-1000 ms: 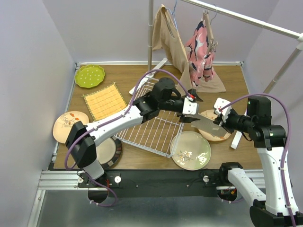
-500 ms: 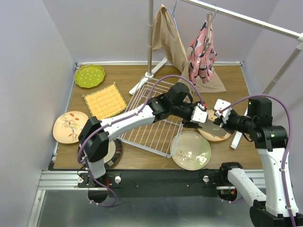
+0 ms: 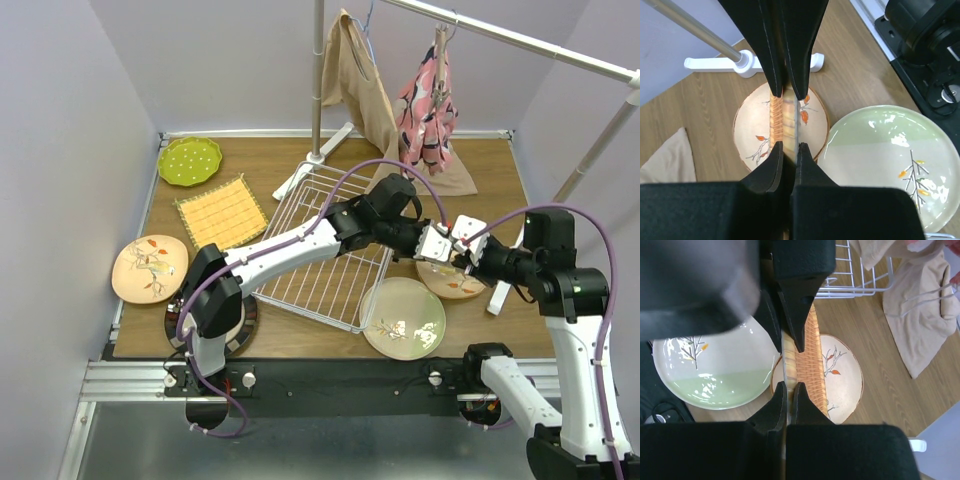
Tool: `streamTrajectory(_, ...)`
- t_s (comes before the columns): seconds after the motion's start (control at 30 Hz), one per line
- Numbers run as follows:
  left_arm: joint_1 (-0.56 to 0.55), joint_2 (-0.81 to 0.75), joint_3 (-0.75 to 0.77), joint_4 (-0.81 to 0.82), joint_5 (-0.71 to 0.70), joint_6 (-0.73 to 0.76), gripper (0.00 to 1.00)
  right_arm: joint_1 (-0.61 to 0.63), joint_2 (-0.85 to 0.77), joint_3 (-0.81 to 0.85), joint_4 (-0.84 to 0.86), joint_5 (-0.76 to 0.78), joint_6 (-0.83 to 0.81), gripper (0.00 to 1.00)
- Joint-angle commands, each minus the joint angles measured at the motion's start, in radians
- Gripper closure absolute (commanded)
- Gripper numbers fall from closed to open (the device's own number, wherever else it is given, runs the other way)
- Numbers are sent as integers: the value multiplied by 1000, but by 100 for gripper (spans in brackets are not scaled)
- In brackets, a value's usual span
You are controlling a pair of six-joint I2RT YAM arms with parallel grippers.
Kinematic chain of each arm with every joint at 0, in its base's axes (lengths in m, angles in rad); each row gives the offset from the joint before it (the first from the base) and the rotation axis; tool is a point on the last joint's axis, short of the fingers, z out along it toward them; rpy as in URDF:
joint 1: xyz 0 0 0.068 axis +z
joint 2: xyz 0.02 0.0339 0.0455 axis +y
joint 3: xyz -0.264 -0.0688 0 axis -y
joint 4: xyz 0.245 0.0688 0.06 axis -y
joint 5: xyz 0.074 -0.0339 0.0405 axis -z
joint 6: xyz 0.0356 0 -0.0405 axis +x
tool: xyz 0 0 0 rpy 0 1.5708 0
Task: Load the plates into the dish rack
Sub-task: Pass the plate from the right arm to the left, then insert the plate into the dish rack
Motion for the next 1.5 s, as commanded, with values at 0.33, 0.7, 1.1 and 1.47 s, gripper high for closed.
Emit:
streamTrajectory(0.33,-26,-102,18,78,37,-195,100,-2,-48,55,145,-31,173,67)
streamTrajectory(0.7,-1,-259,-68,204,30,-453,100,-2,-29,167,289,6,353,28)
streamTrajectory(1.1,79,-407,-155,179,-12,-675,100,-2,9,276,352,-15,453,26)
streamTrajectory(1.47,146,-484,-194,158,-35,-760,100,-2,32,277,405,-14,528,25)
